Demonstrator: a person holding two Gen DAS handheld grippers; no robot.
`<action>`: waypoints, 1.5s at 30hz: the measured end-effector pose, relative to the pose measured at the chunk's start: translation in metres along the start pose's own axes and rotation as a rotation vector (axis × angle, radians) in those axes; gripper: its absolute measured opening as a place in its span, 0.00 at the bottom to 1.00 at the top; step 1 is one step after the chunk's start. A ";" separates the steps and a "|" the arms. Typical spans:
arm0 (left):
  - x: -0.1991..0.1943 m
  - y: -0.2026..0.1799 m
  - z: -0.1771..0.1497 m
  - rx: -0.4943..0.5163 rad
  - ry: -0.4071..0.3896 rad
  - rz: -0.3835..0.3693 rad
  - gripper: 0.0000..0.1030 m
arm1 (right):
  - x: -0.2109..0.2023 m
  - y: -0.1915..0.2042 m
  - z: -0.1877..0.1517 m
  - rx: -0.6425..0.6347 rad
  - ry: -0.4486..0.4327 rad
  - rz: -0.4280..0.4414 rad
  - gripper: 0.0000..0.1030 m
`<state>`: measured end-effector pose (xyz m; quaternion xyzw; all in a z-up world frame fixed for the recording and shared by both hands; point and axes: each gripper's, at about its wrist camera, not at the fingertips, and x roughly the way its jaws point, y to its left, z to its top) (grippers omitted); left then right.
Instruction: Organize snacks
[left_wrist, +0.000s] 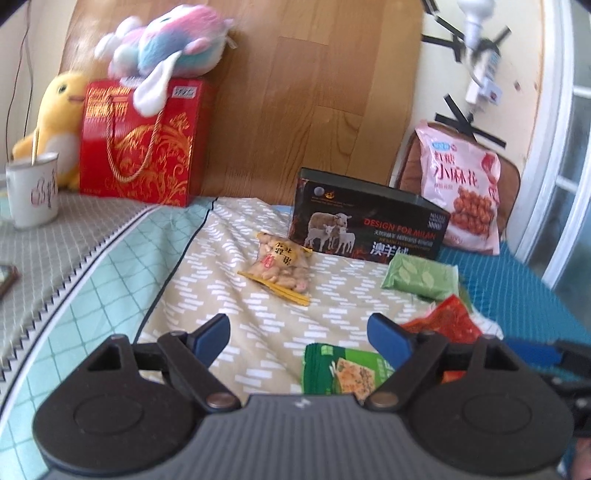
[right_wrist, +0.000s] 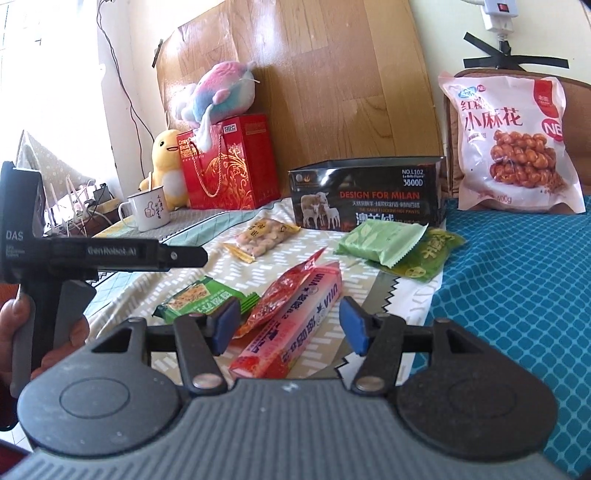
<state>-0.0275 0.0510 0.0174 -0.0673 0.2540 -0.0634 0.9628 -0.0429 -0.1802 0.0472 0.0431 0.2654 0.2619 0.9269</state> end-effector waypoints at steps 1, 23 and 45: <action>0.000 -0.003 -0.001 0.018 -0.002 0.008 0.82 | -0.001 0.000 0.000 0.001 -0.007 -0.001 0.64; 0.018 -0.009 0.001 0.058 0.076 0.080 0.85 | -0.017 -0.010 -0.001 0.054 -0.113 0.125 0.75; 0.022 -0.015 0.002 0.079 0.072 0.186 0.92 | -0.013 -0.083 -0.008 0.580 -0.105 0.225 1.00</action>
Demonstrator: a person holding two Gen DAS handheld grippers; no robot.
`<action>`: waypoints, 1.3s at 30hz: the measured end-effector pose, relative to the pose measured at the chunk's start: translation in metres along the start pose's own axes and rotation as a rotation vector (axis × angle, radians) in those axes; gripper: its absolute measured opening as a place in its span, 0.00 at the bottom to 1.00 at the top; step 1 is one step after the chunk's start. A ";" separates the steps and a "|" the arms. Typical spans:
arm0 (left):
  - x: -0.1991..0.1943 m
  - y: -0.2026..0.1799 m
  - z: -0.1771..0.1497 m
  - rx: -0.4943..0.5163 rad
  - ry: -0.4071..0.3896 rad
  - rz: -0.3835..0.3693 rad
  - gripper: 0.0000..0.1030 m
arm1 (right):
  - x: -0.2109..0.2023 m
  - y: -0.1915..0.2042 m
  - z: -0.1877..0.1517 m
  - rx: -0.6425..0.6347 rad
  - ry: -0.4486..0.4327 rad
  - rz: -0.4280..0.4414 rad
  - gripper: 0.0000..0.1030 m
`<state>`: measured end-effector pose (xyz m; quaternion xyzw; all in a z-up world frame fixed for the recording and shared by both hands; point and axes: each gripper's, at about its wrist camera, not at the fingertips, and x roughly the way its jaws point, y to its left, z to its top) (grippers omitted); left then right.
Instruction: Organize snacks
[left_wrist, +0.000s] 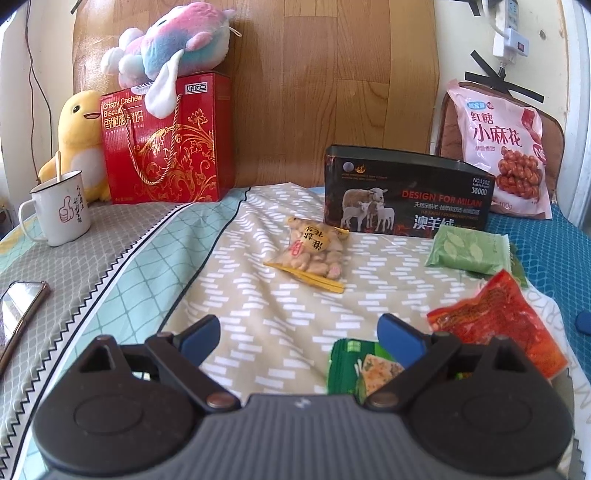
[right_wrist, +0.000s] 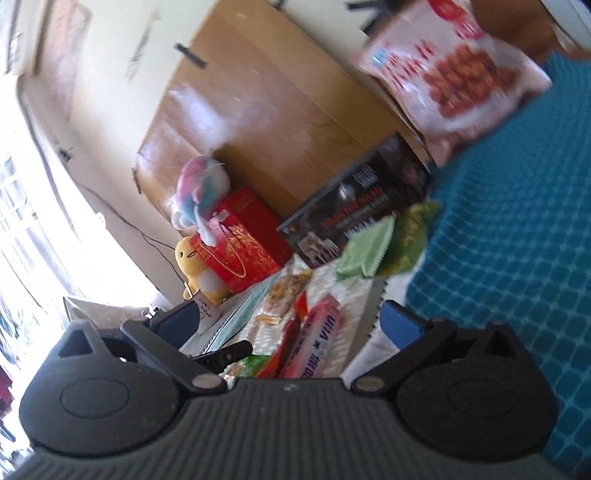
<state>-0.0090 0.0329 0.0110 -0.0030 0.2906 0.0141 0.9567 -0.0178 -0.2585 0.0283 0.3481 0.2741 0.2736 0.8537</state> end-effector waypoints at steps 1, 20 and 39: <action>0.000 0.000 0.000 0.002 0.000 -0.003 0.92 | 0.000 -0.001 0.000 0.007 -0.001 0.000 1.00; -0.024 0.013 -0.003 -0.023 -0.128 -0.230 0.94 | -0.002 0.027 -0.008 -0.187 -0.035 -0.126 0.75; -0.039 0.047 -0.009 -0.187 -0.215 -0.386 0.97 | 0.057 0.093 -0.064 -0.639 0.151 -0.231 0.25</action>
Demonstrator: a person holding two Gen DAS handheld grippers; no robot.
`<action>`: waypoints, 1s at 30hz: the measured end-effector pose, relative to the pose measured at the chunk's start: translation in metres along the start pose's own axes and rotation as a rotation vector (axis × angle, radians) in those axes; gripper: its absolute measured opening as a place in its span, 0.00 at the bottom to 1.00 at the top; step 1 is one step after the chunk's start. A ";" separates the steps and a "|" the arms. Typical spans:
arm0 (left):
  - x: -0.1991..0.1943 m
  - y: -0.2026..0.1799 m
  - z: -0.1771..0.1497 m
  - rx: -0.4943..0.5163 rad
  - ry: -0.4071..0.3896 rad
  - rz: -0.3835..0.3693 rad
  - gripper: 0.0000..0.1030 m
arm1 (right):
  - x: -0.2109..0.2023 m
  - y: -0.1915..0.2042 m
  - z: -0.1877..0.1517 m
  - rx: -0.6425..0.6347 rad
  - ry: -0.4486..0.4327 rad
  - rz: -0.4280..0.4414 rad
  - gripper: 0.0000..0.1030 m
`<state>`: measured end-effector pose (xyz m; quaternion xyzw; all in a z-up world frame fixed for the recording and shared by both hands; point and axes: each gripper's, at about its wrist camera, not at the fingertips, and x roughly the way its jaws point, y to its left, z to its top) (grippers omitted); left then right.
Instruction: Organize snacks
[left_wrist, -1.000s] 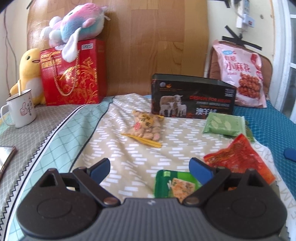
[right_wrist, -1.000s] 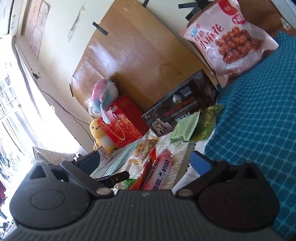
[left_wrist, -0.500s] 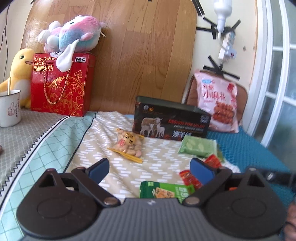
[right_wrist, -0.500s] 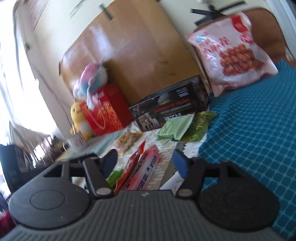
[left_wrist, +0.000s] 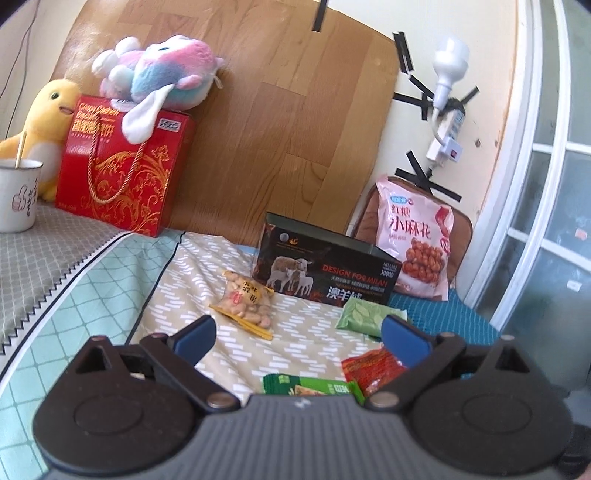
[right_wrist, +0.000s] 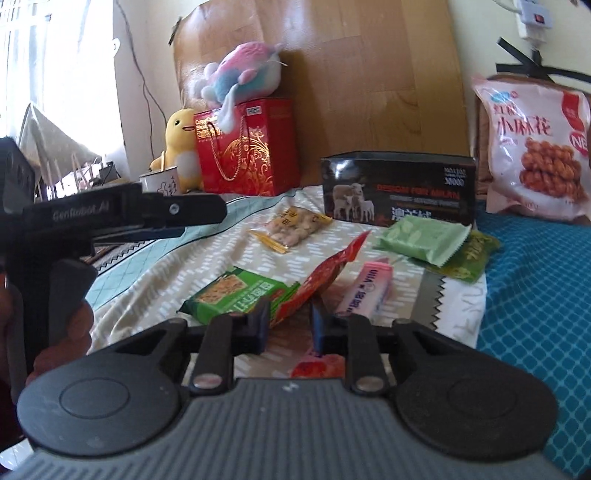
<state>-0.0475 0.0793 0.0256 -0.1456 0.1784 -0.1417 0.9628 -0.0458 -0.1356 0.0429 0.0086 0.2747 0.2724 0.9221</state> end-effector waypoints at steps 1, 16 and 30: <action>0.000 0.002 0.000 -0.012 0.000 -0.003 0.97 | 0.000 -0.001 0.001 0.012 -0.003 0.003 0.26; 0.002 0.004 0.000 -0.035 0.003 -0.001 1.00 | -0.002 -0.024 0.000 0.160 -0.052 -0.033 0.50; 0.003 0.005 -0.001 -0.047 0.009 -0.020 1.00 | 0.004 -0.007 0.000 0.051 0.013 0.127 0.50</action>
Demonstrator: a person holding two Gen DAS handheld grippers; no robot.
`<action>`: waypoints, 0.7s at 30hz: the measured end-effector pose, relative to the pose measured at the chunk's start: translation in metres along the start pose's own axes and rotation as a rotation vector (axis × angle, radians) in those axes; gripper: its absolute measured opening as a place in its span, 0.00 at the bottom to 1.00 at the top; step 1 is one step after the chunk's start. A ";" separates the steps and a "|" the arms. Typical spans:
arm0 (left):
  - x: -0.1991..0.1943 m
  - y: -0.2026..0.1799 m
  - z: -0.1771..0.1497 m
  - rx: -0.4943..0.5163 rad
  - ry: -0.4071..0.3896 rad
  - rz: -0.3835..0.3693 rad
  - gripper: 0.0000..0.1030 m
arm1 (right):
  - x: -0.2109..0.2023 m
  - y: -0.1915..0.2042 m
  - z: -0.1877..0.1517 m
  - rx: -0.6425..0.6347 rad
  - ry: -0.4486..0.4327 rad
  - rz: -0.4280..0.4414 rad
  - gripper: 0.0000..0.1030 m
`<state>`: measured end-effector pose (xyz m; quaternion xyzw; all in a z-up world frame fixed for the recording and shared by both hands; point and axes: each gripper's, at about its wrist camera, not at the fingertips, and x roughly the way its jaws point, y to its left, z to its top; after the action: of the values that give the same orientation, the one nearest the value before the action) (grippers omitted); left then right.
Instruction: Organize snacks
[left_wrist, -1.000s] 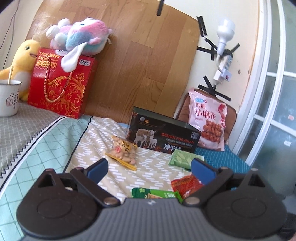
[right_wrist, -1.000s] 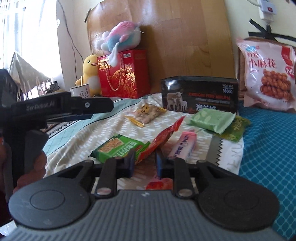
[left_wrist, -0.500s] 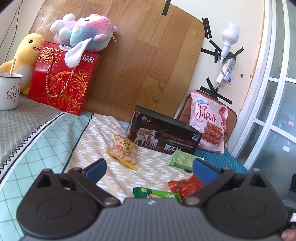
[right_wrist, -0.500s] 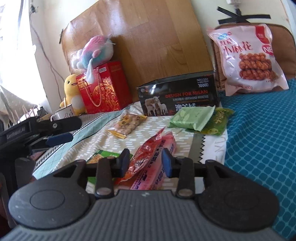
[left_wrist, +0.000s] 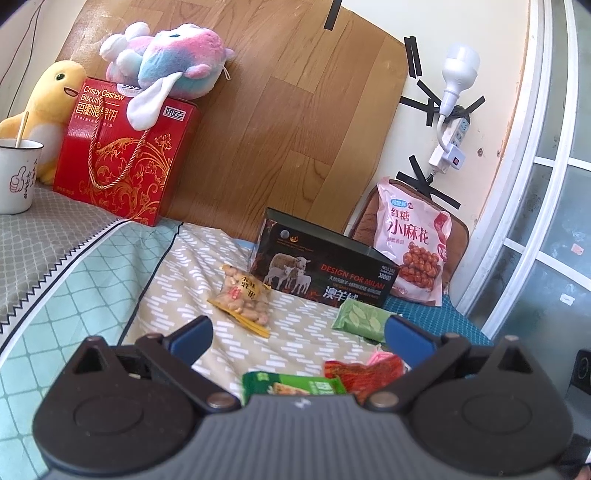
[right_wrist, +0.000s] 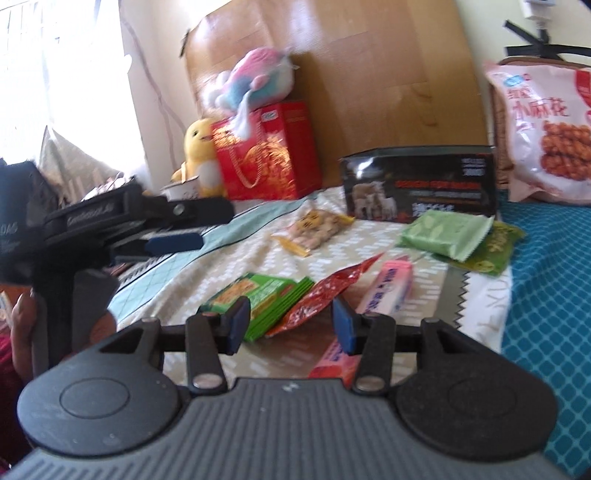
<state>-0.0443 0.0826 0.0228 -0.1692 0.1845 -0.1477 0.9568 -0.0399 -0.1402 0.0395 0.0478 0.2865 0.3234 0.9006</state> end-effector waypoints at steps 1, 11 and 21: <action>0.000 0.000 0.000 -0.002 -0.001 -0.002 1.00 | 0.001 0.001 0.000 -0.005 0.008 0.006 0.50; -0.001 0.001 0.000 -0.012 -0.006 -0.021 1.00 | 0.001 -0.001 0.000 -0.004 0.019 0.004 0.50; -0.001 0.003 0.001 -0.034 0.007 -0.043 1.00 | 0.010 0.017 -0.003 -0.103 0.073 0.030 0.51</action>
<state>-0.0438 0.0861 0.0223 -0.1889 0.1868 -0.1658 0.9497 -0.0448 -0.1215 0.0364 -0.0061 0.3015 0.3526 0.8859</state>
